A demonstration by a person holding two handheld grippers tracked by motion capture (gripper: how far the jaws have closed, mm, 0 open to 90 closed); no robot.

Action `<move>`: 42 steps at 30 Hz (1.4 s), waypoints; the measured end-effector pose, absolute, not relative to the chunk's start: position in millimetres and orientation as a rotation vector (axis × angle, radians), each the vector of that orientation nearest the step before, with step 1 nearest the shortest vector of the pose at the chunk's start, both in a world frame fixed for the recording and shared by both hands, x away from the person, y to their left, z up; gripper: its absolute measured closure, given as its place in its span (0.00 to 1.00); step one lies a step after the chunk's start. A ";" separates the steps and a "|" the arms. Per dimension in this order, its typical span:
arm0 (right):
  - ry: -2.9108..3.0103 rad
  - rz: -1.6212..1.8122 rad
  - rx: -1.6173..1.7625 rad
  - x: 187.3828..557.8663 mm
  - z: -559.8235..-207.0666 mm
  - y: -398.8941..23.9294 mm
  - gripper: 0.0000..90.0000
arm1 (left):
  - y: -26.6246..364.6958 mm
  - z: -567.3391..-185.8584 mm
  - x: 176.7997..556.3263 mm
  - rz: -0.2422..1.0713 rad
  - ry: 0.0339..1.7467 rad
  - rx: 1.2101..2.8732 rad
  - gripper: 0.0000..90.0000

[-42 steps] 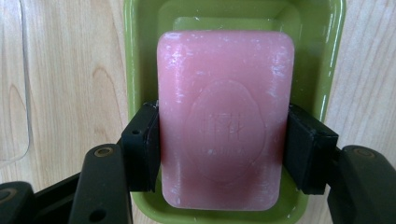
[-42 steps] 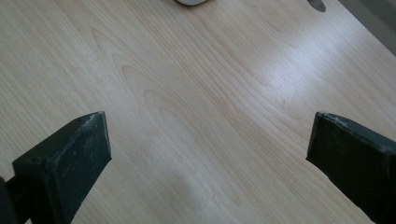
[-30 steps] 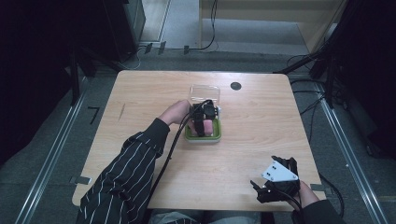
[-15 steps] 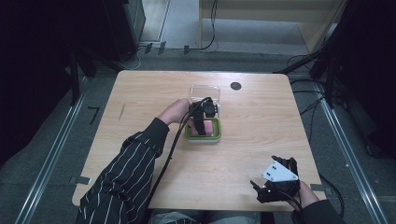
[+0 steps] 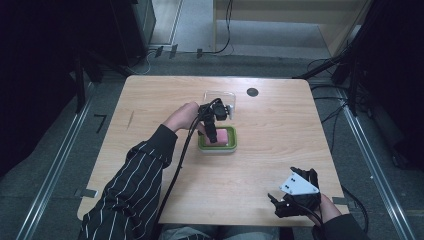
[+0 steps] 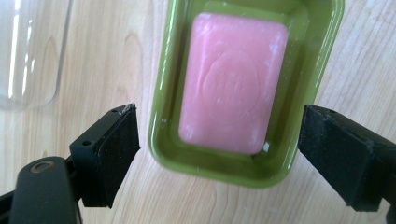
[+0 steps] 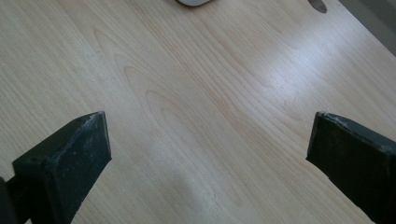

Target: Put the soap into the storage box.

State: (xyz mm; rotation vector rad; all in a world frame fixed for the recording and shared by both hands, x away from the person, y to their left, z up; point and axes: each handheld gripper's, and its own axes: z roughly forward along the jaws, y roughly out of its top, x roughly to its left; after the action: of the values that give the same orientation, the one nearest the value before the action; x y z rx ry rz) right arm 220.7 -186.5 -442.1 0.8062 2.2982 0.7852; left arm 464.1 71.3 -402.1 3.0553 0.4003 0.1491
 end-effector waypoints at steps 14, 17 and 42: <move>2.303 0.786 0.794 221.3 -441.7 -185.1 0.00 | 100.1 -391.6 465.6 0.134 0.569 3.105 0.14; 2.303 0.788 0.793 221.8 -441.6 -184.5 0.00 | 108.4 -391.6 466.4 0.114 0.617 3.101 0.14; 2.308 0.796 0.766 224.1 -441.3 -180.7 0.00 | 149.0 -398.6 442.4 0.056 0.810 3.072 0.14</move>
State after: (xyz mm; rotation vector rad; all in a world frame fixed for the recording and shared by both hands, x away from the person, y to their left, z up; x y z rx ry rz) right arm 224.1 -180.7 -441.3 0.7663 2.3082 0.7957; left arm 442.4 149.0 -398.6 3.0716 0.8100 0.0563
